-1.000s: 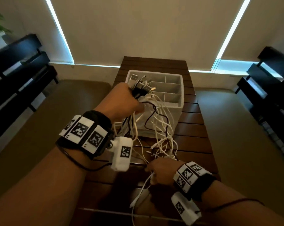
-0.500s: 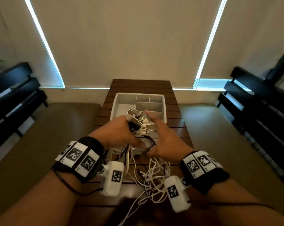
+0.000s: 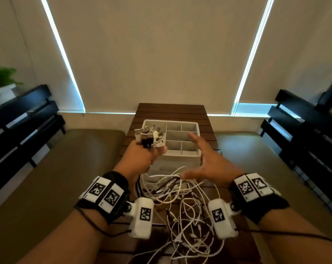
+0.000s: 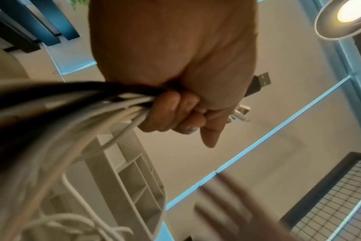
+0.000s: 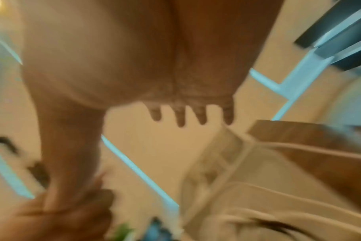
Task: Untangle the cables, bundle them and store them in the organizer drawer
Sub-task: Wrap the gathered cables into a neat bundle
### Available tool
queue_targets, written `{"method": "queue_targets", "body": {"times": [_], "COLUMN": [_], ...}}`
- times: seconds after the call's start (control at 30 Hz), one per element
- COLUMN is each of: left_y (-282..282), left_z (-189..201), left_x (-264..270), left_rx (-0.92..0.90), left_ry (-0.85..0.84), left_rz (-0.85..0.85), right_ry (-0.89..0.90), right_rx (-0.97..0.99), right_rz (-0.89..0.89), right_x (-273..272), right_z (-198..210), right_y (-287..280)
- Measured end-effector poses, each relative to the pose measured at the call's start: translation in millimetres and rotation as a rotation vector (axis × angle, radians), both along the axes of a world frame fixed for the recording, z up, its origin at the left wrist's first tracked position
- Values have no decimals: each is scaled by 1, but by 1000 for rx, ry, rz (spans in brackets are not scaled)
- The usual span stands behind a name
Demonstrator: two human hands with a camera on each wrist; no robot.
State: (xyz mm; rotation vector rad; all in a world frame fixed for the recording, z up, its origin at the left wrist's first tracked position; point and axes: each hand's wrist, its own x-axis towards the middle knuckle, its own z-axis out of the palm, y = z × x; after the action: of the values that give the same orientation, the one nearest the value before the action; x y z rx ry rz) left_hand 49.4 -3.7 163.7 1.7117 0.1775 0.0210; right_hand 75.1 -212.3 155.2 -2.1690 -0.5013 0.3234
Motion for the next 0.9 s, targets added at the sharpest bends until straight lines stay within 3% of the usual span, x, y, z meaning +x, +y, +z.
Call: {"method": "queue_targets", "body": {"times": [0.07,0.13,0.23,0.3,0.5,0.67,0.83,0.9], "left_y": [-10,-23,-39,-45,-44,-48,-51,-51], "left_z": [3,5,12,21,22,21,20,21], "left_x": [-1,-4,-13,-12,-19,-21,-27,-26], "left_rx": [27,22,-10,0,-40,0,-28,-48], "left_ry": [-14,-48,-77,-104,-123,-138,-92,-70], "left_rz": [-50,-132,-229,-326,-403,-372,-314,-261], "right_ry": [-147,-248,-423,-492,-519,-608,-651,-659], "right_rx": [252,323,207,234,134,65,-242,-130], "right_rz": [29,79,64,44,161,227,277,250], "right_x": [-11,-20,-18,-10,-8,-13,-10,-12], "right_z": [35,53,57,55,50,51,59,62], "right_y": [15,33,48,49,35,29,28,29]}}
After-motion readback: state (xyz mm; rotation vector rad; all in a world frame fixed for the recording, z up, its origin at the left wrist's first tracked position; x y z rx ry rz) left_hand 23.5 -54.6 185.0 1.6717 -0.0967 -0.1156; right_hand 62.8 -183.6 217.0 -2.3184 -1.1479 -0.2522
